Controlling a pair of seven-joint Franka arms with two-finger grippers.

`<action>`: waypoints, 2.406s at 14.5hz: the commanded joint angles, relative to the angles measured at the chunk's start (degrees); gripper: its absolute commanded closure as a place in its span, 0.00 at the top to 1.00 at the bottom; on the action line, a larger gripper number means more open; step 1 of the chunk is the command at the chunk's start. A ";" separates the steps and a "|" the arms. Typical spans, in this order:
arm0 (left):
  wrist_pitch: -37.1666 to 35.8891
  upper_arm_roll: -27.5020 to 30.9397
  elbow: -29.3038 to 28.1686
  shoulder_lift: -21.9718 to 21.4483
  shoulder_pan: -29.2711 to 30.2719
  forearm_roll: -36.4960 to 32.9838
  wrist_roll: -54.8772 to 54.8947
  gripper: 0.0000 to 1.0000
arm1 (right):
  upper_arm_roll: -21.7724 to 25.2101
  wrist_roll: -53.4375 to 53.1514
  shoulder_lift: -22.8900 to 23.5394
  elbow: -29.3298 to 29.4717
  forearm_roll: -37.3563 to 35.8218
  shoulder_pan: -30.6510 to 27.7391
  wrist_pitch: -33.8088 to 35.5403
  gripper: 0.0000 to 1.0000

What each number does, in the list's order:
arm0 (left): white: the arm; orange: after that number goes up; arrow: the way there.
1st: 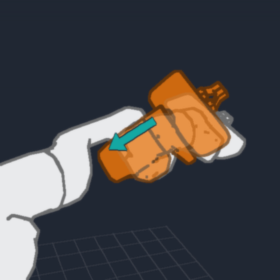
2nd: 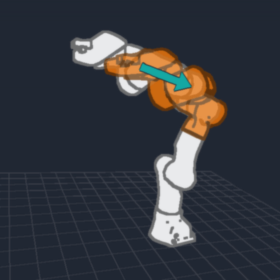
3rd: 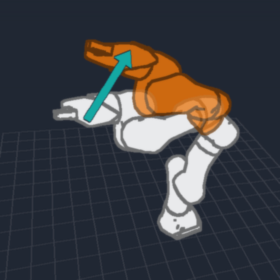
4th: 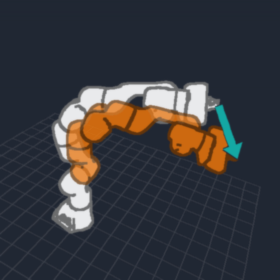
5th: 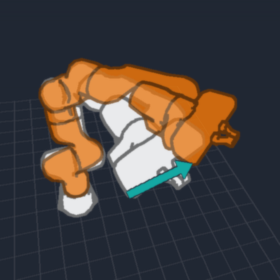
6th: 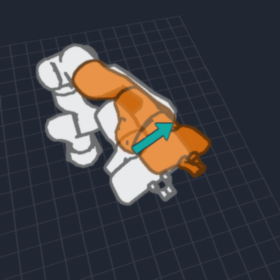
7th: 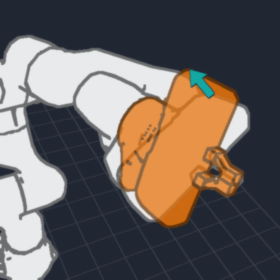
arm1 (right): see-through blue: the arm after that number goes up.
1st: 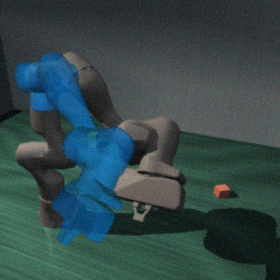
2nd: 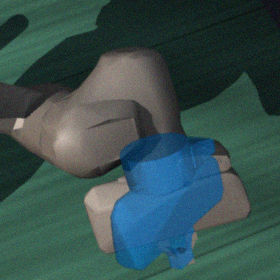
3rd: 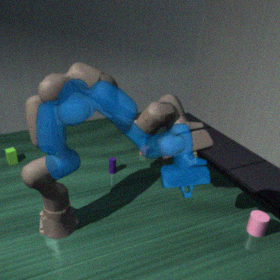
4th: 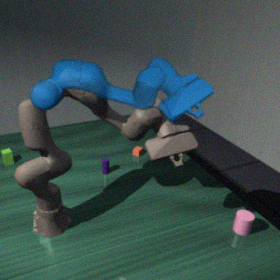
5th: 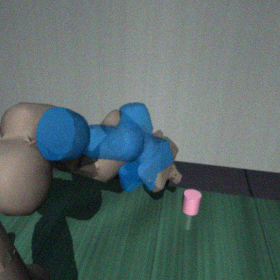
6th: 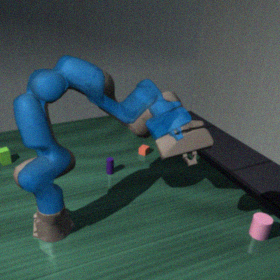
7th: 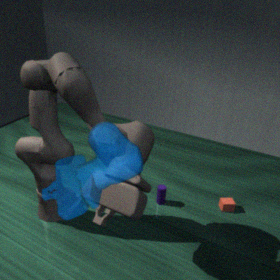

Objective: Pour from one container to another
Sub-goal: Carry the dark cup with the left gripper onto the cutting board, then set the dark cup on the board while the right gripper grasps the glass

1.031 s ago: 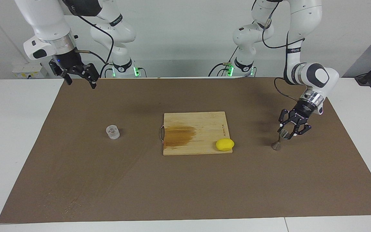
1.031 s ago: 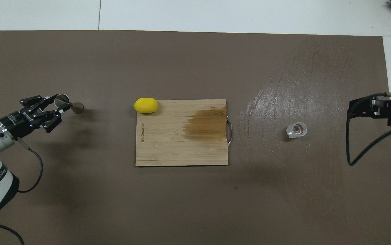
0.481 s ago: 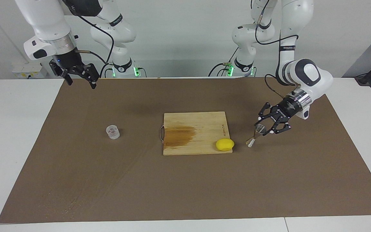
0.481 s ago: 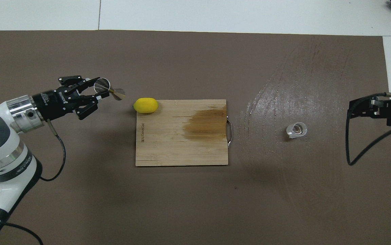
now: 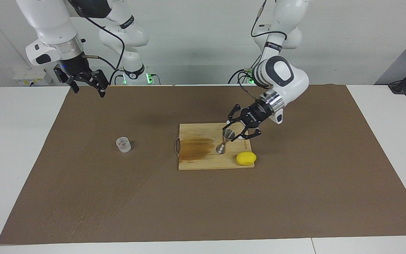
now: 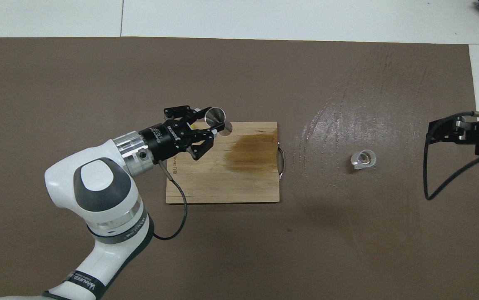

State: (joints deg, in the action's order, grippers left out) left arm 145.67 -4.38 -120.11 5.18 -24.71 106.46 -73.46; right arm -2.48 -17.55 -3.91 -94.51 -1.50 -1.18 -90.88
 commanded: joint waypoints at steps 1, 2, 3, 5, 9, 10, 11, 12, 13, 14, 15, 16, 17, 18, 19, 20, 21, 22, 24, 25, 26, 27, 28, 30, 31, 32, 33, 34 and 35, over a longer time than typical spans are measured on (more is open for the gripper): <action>3.21 1.30 2.68 2.29 -4.71 0.95 -0.37 0.00 | -0.24 -6.25 -0.58 -1.73 0.53 -0.84 -1.41 1.00; 5.05 1.30 3.29 3.42 -6.30 0.95 -0.37 0.00 | -0.24 -9.48 -0.31 -1.81 0.88 -0.93 -1.49 1.00; 5.85 1.30 4.43 4.56 -7.79 0.95 -0.37 0.00 | -0.24 -13.95 0.82 -1.82 2.10 -1.19 -1.84 1.00; 6.29 1.48 5.40 6.68 -9.21 0.95 -0.28 0.00 | -0.16 -23.27 3.63 -2.69 5.44 -2.24 -2.54 1.00; 6.30 1.48 6.28 9.49 -9.48 0.95 -0.28 0.00 | -0.07 -36.22 5.22 -7.25 10.02 -4.18 -10.26 1.00; 6.30 1.48 6.64 9.76 -9.48 0.95 -0.28 0.00 | -0.07 -37.10 6.44 -7.87 11.50 -4.71 -10.54 1.00; 6.30 1.48 6.64 9.76 -9.48 0.95 -0.28 0.00 | 0.02 -39.81 8.11 -7.88 13.17 -5.58 -10.89 1.00; 6.30 1.48 6.46 9.76 -9.48 0.86 -0.28 0.00 | 0.02 -42.97 9.95 -7.88 13.80 -6.29 -11.50 0.99; 6.21 1.48 6.46 9.76 -9.48 0.95 -0.37 0.00 | 0.02 -45.00 11.54 -8.84 13.80 -6.64 -13.34 0.98; 6.12 1.48 6.38 9.76 -9.48 0.95 -0.37 0.00 | 0.02 -46.07 11.90 -11.20 14.24 -7.43 -15.88 0.98; 6.12 1.48 6.11 9.76 -9.48 0.86 -0.37 0.00 | 0.02 -46.34 11.91 -13.40 15.46 -8.13 -18.08 0.98; 6.12 1.48 6.02 9.76 -9.48 0.86 -0.37 0.00 | 0.02 -46.34 11.91 -15.24 17.91 -8.84 -19.75 0.98; 6.03 1.48 5.85 9.67 -9.48 0.86 -0.37 0.00 | 0.02 -46.26 11.91 -16.83 20.02 -9.71 -20.99 0.99; 6.12 1.48 5.59 9.67 -9.56 0.77 -0.28 0.00 | 0.02 -45.99 11.91 -18.59 21.00 -10.33 -22.57 1.00; 6.12 1.57 5.50 9.67 -9.56 0.60 -0.37 0.00 | 0.02 -45.29 11.82 -20.60 21.10 -10.25 -25.02 1.00; 6.03 1.57 5.41 9.67 -9.56 0.16 -0.37 0.00 | 0.02 -45.20 12.17 -22.45 21.27 -10.34 -27.48 1.00; 6.12 1.57 5.06 9.59 -9.56 -0.71 -0.37 0.00 | 0.02 -44.94 13.47 -23.17 22.06 -10.42 -28.98 1.00; 6.03 1.57 5.06 9.58 -9.48 -1.51 -0.37 0.00 | 0.02 -44.41 14.71 -23.35 22.85 -10.34 -29.96 1.00; 6.12 1.65 4.97 9.58 -9.48 -2.48 -0.37 0.00 | -0.07 -43.53 15.42 -24.75 23.30 -10.34 -31.98 1.00; 6.03 1.65 4.53 9.67 -9.48 -2.57 -0.37 0.00 | -0.07 -42.14 15.60 -25.80 24.08 -10.34 -33.20 1.00; 6.12 1.65 4.27 9.67 -9.48 -2.57 -0.37 0.00 | -0.07 -40.21 15.95 -26.68 25.05 -10.16 -34.61 1.00; 6.03 1.65 4.27 9.67 -9.48 -2.74 -0.37 0.00 | -0.07 -39.41 17.25 -26.69 25.75 -10.16 -35.06 1.00; 6.12 1.65 4.18 9.67 -9.48 -3.35 -0.37 0.00 | -0.07 -38.53 18.31 -26.69 26.89 -10.16 -35.32 1.00; 6.12 1.65 4.00 9.67 -9.48 -3.71 -0.28 0.00 | -0.07 -37.29 19.46 -26.69 29.44 -9.81 -36.38 1.00; 6.12 1.65 4.00 9.67 -9.48 -3.71 -0.28 0.09 | -0.07 -37.29 19.73 -26.69 29.54 -9.64 -36.56 1.00; 6.12 1.65 4.00 9.67 -9.48 -3.80 -0.28 0.46 | -0.16 -37.29 20.08 -26.69 30.49 -9.55 -36.82 1.00; 6.12 1.65 4.00 9.67 -9.48 -3.89 -0.37 0.86 | -0.16 -37.29 20.08 -26.69 31.55 -8.94 -36.91 1.00; 6.12 1.65 3.92 9.67 -9.39 -4.15 -0.37 1.00 | -0.16 -37.03 20.08 -26.69 31.65 -8.32 -36.82 1.00; 6.03 1.65 3.91 9.59 -9.30 -4.59 -0.37 1.00 | -0.16 -36.50 20.08 -26.69 31.73 -7.88 -36.73 1.00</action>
State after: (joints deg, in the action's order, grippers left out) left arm 151.02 -3.48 -115.76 15.12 -33.24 103.19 -73.39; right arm -2.47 -56.14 16.36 -120.77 28.32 -9.90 -126.59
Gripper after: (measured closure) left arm 0.330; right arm 0.000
